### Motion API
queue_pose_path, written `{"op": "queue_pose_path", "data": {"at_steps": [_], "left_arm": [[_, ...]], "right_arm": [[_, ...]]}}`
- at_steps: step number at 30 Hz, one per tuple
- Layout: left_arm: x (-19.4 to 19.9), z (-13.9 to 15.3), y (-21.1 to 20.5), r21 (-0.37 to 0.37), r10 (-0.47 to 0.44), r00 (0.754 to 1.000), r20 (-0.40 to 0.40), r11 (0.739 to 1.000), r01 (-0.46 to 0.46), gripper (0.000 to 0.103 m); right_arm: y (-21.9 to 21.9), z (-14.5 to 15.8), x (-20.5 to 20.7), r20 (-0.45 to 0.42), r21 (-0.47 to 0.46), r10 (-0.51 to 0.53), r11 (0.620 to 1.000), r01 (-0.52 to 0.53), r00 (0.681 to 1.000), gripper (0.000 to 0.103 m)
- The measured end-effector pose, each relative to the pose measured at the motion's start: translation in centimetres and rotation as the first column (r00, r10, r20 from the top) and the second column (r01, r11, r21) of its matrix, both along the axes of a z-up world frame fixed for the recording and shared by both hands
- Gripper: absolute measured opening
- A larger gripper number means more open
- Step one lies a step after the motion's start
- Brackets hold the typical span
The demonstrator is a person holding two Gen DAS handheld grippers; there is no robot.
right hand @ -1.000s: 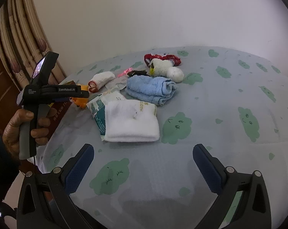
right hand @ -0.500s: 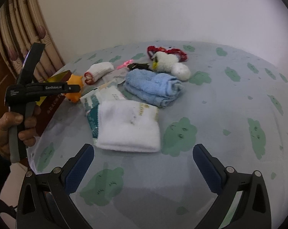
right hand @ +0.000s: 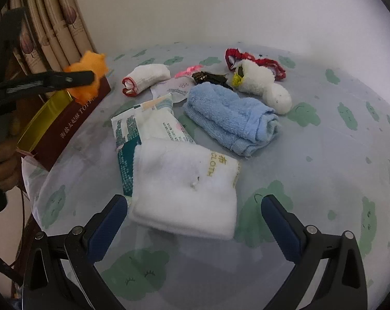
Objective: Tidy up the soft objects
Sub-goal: 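Lift the orange toy fish with the left tool while the right tool grasps the folded white towel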
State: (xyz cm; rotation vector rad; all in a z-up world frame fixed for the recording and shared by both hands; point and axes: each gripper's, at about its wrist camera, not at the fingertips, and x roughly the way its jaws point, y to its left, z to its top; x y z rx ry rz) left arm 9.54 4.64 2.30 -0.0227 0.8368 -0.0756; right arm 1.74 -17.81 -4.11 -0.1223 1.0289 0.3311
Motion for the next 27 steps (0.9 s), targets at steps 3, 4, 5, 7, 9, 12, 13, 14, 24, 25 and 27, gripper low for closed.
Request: {"op": "queue_pose_path", "data": {"at_steps": [3, 4, 5, 7, 9, 12, 13, 14, 24, 25, 27], "left_arm": [[-0.8, 0.7, 0.1, -0.009, 0.011, 1.0, 0.005, 1.0, -0.011, 0.043], [-1.1, 1.0, 0.1, -0.01, 0.009, 1.0, 0.004, 1.0, -0.009, 0.043], [-1.2, 1.1, 0.0, -0.006, 0.011, 1.0, 0.003, 1.0, -0.011, 0.043], [-1.6, 1.4, -0.1, 0.006, 0.016, 1.0, 0.009, 1.0, -0.016, 0.043], [-1.9, 1.7, -0.1, 0.014, 0.014, 1.0, 0.015, 1.0, -0.014, 0.043], [-2.4, 2.0, 0.1, 0.025, 0.023, 0.999, 0.023, 0.999, -0.024, 0.043], [-2.5, 2.1, 0.2, 0.025, 0.026, 0.999, 0.025, 0.999, -0.027, 0.043], [-2.7, 2.2, 0.3, 0.027, 0.031, 0.999, 0.025, 0.999, -0.032, 0.044], [-4.2, 3.4, 2.5, 0.027, 0.072, 0.996, 0.047, 0.997, -0.074, 0.044], [-4.3, 3.5, 3.2, 0.023, 0.082, 0.996, 0.045, 0.996, -0.083, 0.044], [-4.5, 3.8, 5.1, 0.007, 0.117, 0.992, 0.035, 0.993, -0.118, 0.044]], "right_arm": [[0.0, -0.1, 0.1, -0.018, 0.008, 0.008, 1.0, -0.008, 1.0, 0.1], [0.1, -0.2, 0.1, -0.021, 0.003, 0.011, 1.0, -0.011, 1.0, 0.087], [0.2, -0.4, 0.0, -0.028, -0.005, 0.018, 1.0, -0.018, 0.999, 0.077], [0.4, -0.7, -0.2, -0.042, -0.024, 0.023, 0.999, -0.024, 0.999, 0.066], [0.6, -0.5, -0.6, -0.027, -0.042, 0.033, 0.999, -0.034, 0.999, 0.054], [0.4, -0.2, -1.0, -0.034, -0.03, 0.033, 0.999, -0.034, 0.999, 0.04], [0.4, 0.0, -1.1, -0.037, -0.026, 0.032, 0.999, -0.033, 0.999, 0.037], [0.3, 0.2, -1.4, -0.035, -0.027, 0.031, 0.999, -0.032, 0.999, 0.037], [-0.5, 3.6, -4.3, 0.002, 0.034, 0.001, 0.999, -0.001, 1.0, 0.032], [-0.2, 4.1, -4.5, 0.012, 0.038, 0.007, 0.999, -0.007, 1.0, 0.032], [0.7, 5.5, -4.8, 0.035, 0.047, 0.03, 0.998, -0.032, 0.999, 0.032]]}}
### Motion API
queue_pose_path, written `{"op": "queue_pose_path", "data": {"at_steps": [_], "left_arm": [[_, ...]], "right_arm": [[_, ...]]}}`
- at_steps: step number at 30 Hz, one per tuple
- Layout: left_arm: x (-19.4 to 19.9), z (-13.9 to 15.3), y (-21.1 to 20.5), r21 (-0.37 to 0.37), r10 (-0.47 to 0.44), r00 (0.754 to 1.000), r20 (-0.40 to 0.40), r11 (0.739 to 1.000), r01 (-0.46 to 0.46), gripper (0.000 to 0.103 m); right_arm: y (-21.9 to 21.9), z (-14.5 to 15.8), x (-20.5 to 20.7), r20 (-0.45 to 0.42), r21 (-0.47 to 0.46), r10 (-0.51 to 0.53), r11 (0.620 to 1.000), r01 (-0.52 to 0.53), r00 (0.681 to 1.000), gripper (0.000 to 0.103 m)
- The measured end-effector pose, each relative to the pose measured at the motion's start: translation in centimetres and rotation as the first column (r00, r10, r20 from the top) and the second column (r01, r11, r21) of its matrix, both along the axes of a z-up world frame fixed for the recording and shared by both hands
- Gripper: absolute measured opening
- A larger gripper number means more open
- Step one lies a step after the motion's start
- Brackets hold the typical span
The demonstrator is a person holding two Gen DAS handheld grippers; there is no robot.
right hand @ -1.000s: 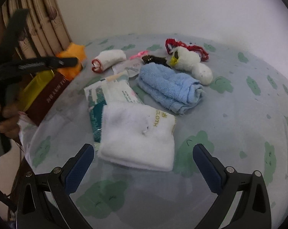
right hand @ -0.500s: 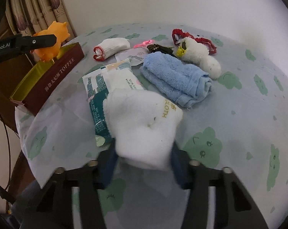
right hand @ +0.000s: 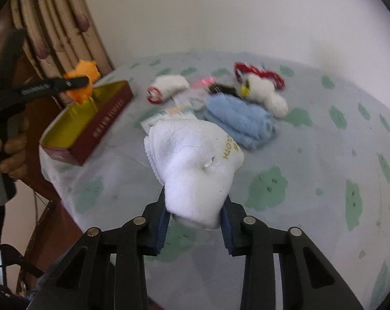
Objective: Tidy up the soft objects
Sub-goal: 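Lift the orange toy fish with the left tool while the right tool grasps the folded white towel, then drop the fish into the gold tin with the left tool while the right tool drops the towel in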
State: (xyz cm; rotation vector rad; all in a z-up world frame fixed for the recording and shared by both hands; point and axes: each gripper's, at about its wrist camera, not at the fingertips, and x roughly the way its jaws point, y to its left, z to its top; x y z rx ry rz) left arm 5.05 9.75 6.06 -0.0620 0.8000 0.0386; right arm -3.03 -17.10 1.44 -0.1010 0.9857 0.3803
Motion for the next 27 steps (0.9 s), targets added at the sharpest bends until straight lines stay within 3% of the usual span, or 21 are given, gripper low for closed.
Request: {"op": "queue_pose_path", "data": {"at_steps": [8, 12, 15, 18, 24, 27], "left_arm": [[-0.4, -1.9, 8.4, 0.042, 0.155, 0.984, -0.09, 0.987, -0.152, 0.045], [-0.4, -4.0, 10.5, 0.026, 0.156, 0.975, -0.156, 0.988, -0.154, 0.047], [-0.8, -4.5, 10.8, 0.025, 0.147, 0.98, -0.137, 0.989, -0.145, 0.051], [-1.4, -4.3, 11.3, 0.034, 0.184, 0.977, -0.111, 0.983, -0.181, 0.053], [-5.3, -2.9, 13.5, -0.057, 0.314, 0.942, -0.122, 0.945, -0.322, 0.053], [-8.2, -2.5, 13.2, -0.021, 0.358, 0.928, -0.106, 0.932, -0.362, 0.053]], "right_arm": [[6.4, 4.0, 0.9, 0.07, 0.074, 0.12, 0.989, -0.125, 0.99, 0.032], [10.3, 4.4, 2.9, 0.056, 0.13, 0.189, 0.972, -0.195, 0.98, 0.032], [14.0, 4.5, 4.7, 0.049, 0.138, 0.256, 0.956, -0.26, 0.965, 0.032], [17.8, 4.2, 6.8, 0.042, 0.128, 0.309, 0.941, -0.312, 0.95, 0.033], [24.9, 1.6, 11.2, -0.068, 0.149, 0.405, 0.908, -0.392, 0.912, 0.035], [28.6, -0.3, 13.1, -0.12, 0.128, 0.438, 0.897, -0.423, 0.891, 0.035]]}}
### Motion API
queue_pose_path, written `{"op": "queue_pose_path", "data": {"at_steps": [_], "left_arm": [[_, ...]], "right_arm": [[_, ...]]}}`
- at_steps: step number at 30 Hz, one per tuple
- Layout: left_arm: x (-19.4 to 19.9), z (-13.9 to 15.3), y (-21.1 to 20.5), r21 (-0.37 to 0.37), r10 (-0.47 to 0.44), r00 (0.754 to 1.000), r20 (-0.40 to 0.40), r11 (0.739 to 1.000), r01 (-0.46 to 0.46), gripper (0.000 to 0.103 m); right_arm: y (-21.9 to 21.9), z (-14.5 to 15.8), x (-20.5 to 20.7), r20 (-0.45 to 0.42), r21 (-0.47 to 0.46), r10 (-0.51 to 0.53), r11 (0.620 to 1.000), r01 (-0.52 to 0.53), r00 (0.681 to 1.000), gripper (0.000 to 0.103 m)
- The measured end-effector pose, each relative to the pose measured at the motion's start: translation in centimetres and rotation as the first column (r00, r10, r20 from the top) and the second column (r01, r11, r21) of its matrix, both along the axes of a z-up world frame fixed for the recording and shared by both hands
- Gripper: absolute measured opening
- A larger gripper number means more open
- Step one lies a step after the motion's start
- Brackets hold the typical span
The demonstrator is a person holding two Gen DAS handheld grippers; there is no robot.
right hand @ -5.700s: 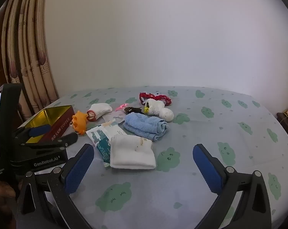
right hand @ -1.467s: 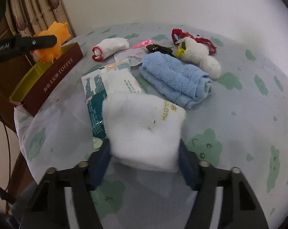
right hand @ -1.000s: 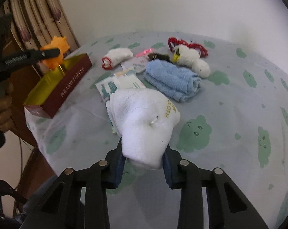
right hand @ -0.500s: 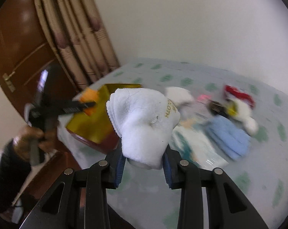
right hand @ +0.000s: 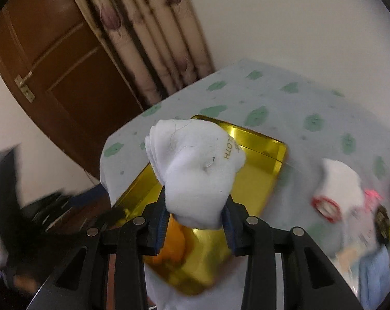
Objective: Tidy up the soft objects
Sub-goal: 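Drop the fish into the gold tin with the left tool while the right tool drops the towel in, then grasp the white-and-teal wet-wipes packet with the left tool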
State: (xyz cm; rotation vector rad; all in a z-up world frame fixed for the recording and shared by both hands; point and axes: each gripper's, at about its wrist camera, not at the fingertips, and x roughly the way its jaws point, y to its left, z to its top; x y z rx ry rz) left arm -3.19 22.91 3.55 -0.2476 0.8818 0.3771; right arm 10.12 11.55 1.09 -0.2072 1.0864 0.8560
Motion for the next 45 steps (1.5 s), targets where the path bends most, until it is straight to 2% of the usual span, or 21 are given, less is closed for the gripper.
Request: {"op": "queue_pose_path", "data": {"at_steps": [3, 5, 7, 9, 12, 15, 18, 22, 25, 27, 28, 30, 31, 32, 34, 35, 38, 40, 41, 43, 45], "left_arm": [[-2.2, -0.1, -0.6, 0.044, 0.033, 0.999, 0.02, 0.998, -0.034, 0.053], [-2.9, -0.1, -0.7, 0.034, 0.044, 0.998, 0.044, 0.998, -0.045, 0.053], [-3.1, -0.2, -0.8, 0.048, 0.049, 0.997, 0.061, 0.997, -0.052, 0.053], [-2.9, -0.2, -0.8, 0.083, 0.063, 0.996, 0.059, 0.994, -0.068, 0.053], [-3.0, -0.3, -0.5, 0.084, 0.07, 0.996, 0.059, 0.994, -0.075, 0.053], [-2.7, -1.2, -0.4, 0.036, 0.049, 0.998, 0.038, 0.998, -0.05, 0.053], [-2.6, -1.4, -1.4, 0.049, 0.024, 0.999, 0.024, 0.998, -0.025, 0.053], [-2.7, -1.0, -3.1, 0.081, -0.025, 0.999, 0.041, 0.996, 0.022, 0.053], [-2.6, -0.5, -4.8, -0.011, -0.114, 0.992, 0.06, 0.993, 0.115, 0.053], [-2.3, -0.2, -6.8, -0.081, -0.21, 0.975, 0.065, 0.973, 0.215, 0.054], [-1.9, -0.3, -8.2, -0.152, -0.289, 0.955, 0.065, 0.943, 0.296, 0.054], [-1.3, -0.7, -10.7, -0.247, -0.372, 0.924, 0.091, 0.89, 0.383, 0.054], [-0.5, -1.1, -12.6, -0.297, -0.425, 0.9, 0.097, 0.851, 0.434, 0.054], [0.0, -1.5, -13.5, -0.324, -0.447, 0.89, 0.096, 0.831, 0.452, 0.054], [1.9, -2.7, -15.8, -0.412, -0.496, 0.862, 0.101, 0.768, 0.491, 0.054], [2.9, -3.3, -16.5, -0.446, -0.508, 0.856, 0.1, 0.746, 0.495, 0.054], [6.3, -5.5, -18.1, -0.545, -0.496, 0.866, 0.07, 0.708, 0.449, 0.054], [7.7, -6.6, -18.1, -0.606, -0.461, 0.885, 0.065, 0.686, 0.402, 0.054], [8.5, -7.1, -18.0, -0.642, -0.447, 0.892, 0.074, 0.663, 0.385, 0.054], [9.7, -8.3, -17.8, -0.697, -0.399, 0.915, 0.06, 0.639, 0.324, 0.055], [10.5, -9.1, -17.5, -0.743, -0.37, 0.927, 0.063, 0.602, 0.291, 0.055]], "right_arm": [[2.9, -2.6, 2.1, -0.05, -0.06, 0.004, 0.998, -0.007, 0.999, 0.035], [4.5, -4.1, 3.0, -0.053, -0.099, -0.014, 0.995, 0.009, 0.999, 0.039], [5.8, -5.3, 3.3, -0.057, -0.133, -0.024, 0.991, 0.016, 0.998, 0.051], [6.2, -5.7, 3.2, -0.063, -0.118, -0.034, 0.993, 0.027, 0.997, 0.064], [5.2, -4.7, 2.4, -0.005, -0.068, -0.066, 0.996, 0.065, 0.998, 0.07], [1.4, -1.8, 0.8, 0.081, 0.081, -0.146, 0.987, 0.139, 0.986, 0.09], [-3.9, 0.3, -2.5, 0.181, 0.169, -0.196, 0.972, 0.166, 0.964, 0.095], [-14.0, 0.5, -8.5, 0.383, 0.083, -0.256, 0.967, 0.243, 0.888, 0.103], [-22.1, -0.5, -9.8, 0.438, -0.053, -0.316, 0.925, 0.375, 0.841, 0.103], [-28.3, -1.7, -9.9, 0.456, -0.156, -0.371, 0.861, 0.483, 0.809, 0.103], [-31.6, -2.2, -9.9, 0.469, -0.203, -0.402, 0.817, 0.539, 0.786, 0.103], [-35.9, -2.8, -10.0, 0.49, -0.248, -0.438, 0.758, 0.603, 0.753, 0.103], [-37.4, -3.0, -10.1, 0.493, -0.257, -0.454, 0.739, 0.623, 0.742, 0.103], [-39.1, -3.2, -10.2, 0.487, -0.249, -0.481, 0.724, 0.644, 0.729, 0.103], [-40.5, -3.1, -10.1, 0.446, -0.195, -0.541, 0.718, 0.668, 0.713, 0.103], [-40.8, -2.7, -10.1, 0.443, -0.154, -0.559, 0.723, 0.673, 0.701, 0.103], [-40.6, -2.4, -9.9, 0.446, -0.135, -0.548, 0.74, 0.659, 0.707, 0.103], [-40.3, -2.2, -10.3, 0.448, -0.118, -0.526, 0.767, 0.631, 0.723, 0.103], [-40.3, -2.0, -10.6, 0.453, -0.1, -0.523, 0.775, 0.624, 0.722, 0.103], [-40.5, -2.0, -10.9, 0.442, -0.079, -0.529, 0.781, 0.619, 0.724, 0.103], [-41.1, -1.9, -10.9, 0.416, -0.053, -0.548, 0.782, 0.621, 0.725, 0.103]]}}
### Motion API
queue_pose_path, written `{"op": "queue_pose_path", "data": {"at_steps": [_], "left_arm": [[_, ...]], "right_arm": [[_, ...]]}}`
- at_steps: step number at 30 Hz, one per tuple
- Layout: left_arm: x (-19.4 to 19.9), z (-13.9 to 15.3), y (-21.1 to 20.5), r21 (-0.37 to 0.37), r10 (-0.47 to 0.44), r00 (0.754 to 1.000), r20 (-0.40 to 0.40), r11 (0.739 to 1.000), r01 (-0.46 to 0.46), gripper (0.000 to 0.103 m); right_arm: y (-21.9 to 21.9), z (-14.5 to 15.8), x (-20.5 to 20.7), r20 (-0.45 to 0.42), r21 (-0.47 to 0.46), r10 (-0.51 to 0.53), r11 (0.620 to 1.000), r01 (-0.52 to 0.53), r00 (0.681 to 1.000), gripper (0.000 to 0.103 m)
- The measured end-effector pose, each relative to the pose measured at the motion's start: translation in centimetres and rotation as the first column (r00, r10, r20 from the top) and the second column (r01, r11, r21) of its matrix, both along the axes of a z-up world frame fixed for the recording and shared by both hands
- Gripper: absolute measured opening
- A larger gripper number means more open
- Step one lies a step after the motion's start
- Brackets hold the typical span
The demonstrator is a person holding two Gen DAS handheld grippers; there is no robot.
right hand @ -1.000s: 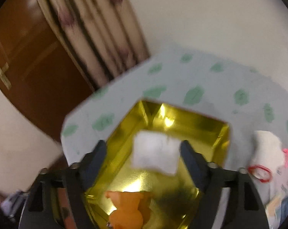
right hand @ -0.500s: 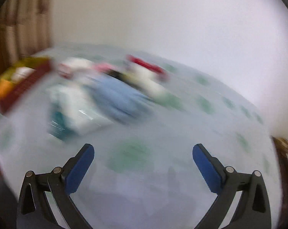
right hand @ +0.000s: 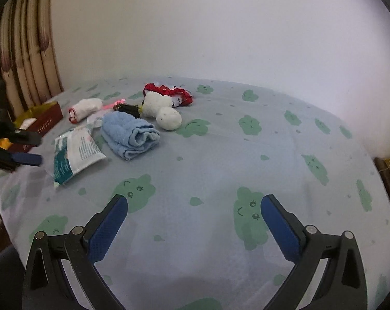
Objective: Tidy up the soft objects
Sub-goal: 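Grasp the white-and-teal wet-wipes packet with the left tool, then grasp the blue towel with the right tool while the left tool holds the packet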
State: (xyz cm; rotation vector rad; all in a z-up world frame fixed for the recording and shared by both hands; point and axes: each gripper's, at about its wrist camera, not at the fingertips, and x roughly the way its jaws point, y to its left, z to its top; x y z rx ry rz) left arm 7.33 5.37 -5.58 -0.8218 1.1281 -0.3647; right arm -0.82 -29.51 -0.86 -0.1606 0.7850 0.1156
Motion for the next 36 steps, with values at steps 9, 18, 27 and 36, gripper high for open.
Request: {"op": "queue_pose_path", "data": {"at_steps": [9, 18, 27, 36], "left_arm": [[2.3, -2.5, 0.4, -0.071, 0.062, 0.997, -0.056, 0.995, -0.066, 0.065], [5.8, -1.2, -3.0, 0.132, 0.02, 0.997, -0.073, 0.991, -0.01, 0.074], [5.6, -1.4, -3.5, 0.19, 0.017, 1.0, -0.007, 0.982, -0.016, 0.022], [1.6, 2.6, -4.0, 0.315, -0.013, 0.989, 0.147, 0.949, -0.034, 0.014]], "right_arm": [[-0.8, -0.2, 0.3, -0.022, 0.075, 0.007, 0.997, -0.005, 1.0, 0.103], [-0.8, -0.7, 0.8, -0.068, 0.088, 0.024, 0.996, -0.018, 0.997, 0.103], [-1.1, -1.0, 1.0, -0.096, 0.124, 0.034, 0.992, -0.022, 0.995, 0.103], [-1.4, -1.0, 1.2, -0.105, 0.144, 0.026, 0.989, -0.011, 0.994, 0.103]]}}
